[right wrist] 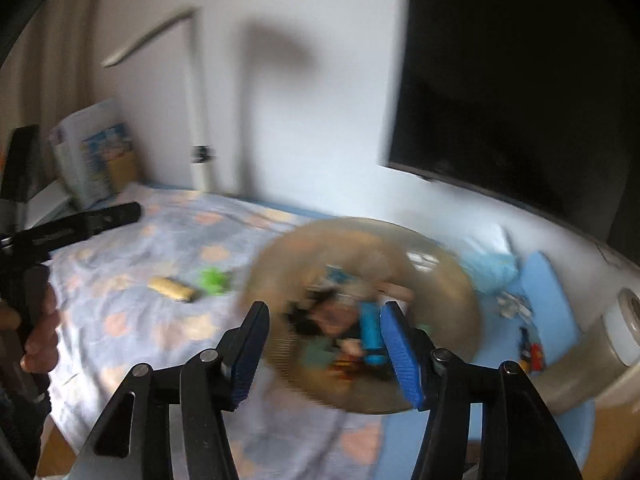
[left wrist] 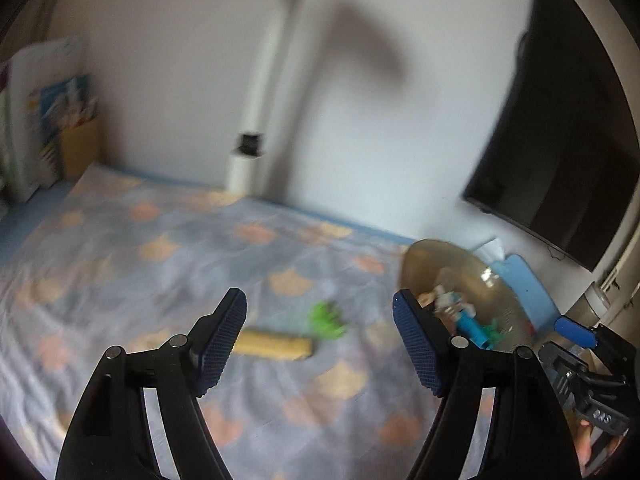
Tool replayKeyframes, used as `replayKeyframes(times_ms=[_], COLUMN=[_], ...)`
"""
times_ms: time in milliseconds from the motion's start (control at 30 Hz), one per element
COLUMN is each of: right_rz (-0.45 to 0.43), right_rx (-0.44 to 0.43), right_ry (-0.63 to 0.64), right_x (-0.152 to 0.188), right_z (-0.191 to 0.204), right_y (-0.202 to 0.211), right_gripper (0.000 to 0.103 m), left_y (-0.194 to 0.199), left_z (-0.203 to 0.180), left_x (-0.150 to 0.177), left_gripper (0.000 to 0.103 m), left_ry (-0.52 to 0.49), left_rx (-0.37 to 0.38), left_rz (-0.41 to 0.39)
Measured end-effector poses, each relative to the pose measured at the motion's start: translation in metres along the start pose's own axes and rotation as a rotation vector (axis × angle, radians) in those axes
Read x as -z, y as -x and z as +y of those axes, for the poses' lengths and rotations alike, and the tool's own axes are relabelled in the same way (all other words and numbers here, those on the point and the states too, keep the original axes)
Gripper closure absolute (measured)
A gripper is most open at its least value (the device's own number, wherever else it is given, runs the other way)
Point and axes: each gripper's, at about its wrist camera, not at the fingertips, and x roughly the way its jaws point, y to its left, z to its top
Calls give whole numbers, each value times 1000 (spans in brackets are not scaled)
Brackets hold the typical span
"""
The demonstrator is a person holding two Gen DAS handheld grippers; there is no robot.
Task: Organize rigid objects
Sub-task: 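Move both open tools back over the yellow stick and green toy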
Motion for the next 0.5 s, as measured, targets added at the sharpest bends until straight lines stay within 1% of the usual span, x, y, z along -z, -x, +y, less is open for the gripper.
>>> replayKeyframes(times_ms=[33, 67, 100, 133, 200, 267, 333, 400, 500], right_rz=[-5, -4, 5, 16, 71, 116, 151, 183, 217], right_rx=[-18, -44, -58, -68, -106, -139, -148, -145, -163], right_ry=[19, 43, 60, 74, 92, 91, 100, 107, 78], right_x=[2, 6, 11, 16, 31, 45, 59, 71, 81], right_z=[12, 30, 44, 53, 79, 94, 107, 115, 113], right_y=[1, 0, -3, -7, -23, -38, -53, -68, -85], right_gripper=[45, 41, 40, 40, 40, 40, 40, 40, 40], left_y=[2, 2, 1, -1, -8, -17, -22, -28, -32], left_z=[10, 19, 30, 37, 49, 58, 66, 71, 74], left_x=[5, 11, 20, 26, 40, 54, 63, 68, 73], left_gripper=[18, 18, 18, 18, 18, 18, 18, 18, 18], left_ry=[14, 25, 25, 19, 8, -11, -14, -6, 7], left_rx=[-8, -27, -72, -101, -143, -189, -212, -218, -225], left_rz=[6, 10, 19, 34, 71, 92, 108, 124, 152])
